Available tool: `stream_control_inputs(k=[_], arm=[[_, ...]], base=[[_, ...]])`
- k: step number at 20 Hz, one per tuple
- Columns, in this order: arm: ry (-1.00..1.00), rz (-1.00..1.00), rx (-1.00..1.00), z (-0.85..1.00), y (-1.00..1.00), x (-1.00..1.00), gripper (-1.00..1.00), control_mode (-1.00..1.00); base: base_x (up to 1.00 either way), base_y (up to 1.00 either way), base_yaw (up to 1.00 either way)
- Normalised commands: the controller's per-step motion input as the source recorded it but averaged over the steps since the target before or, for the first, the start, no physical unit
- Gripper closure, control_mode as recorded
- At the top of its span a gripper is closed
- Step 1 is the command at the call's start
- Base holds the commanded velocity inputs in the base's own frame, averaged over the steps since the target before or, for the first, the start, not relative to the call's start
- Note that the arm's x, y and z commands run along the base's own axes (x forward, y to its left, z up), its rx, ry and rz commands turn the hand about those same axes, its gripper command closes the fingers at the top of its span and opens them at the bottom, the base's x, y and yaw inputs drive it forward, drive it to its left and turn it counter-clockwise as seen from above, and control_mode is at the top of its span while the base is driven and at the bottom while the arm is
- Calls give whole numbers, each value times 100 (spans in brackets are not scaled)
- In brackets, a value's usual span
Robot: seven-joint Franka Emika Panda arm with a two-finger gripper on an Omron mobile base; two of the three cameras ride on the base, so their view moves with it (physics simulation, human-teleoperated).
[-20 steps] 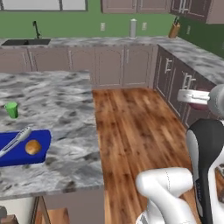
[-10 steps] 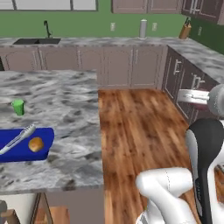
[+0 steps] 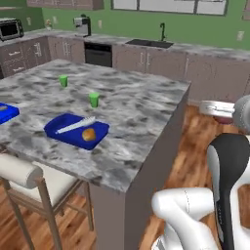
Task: Gather the potato and onion from the fridge and place them on a tray on the dining counter. Then gather the steak and chicken drumstick from the fridge and place them on the other tray.
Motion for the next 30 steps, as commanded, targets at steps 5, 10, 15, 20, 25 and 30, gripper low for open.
stream_control_inputs(k=[5, 10, 15, 20, 25, 30], arm=[[0, 0, 0, 0, 0, 0, 100, 100], [0, 0, 0, 0, 0, 0, 100, 100], [0, 0, 0, 0, 0, 0, 100, 100], [0, 0, 0, 0, 0, 0, 100, 100], [0, 0, 0, 0, 0, 0, 100, 100], [0, 0, 0, 0, 0, 0, 100, 100]], base=[[-67, 36, 59], [-23, 100, 18], [75, 77, 43], [65, -5, 51], [44, -93, 14], [71, -99, -1]])
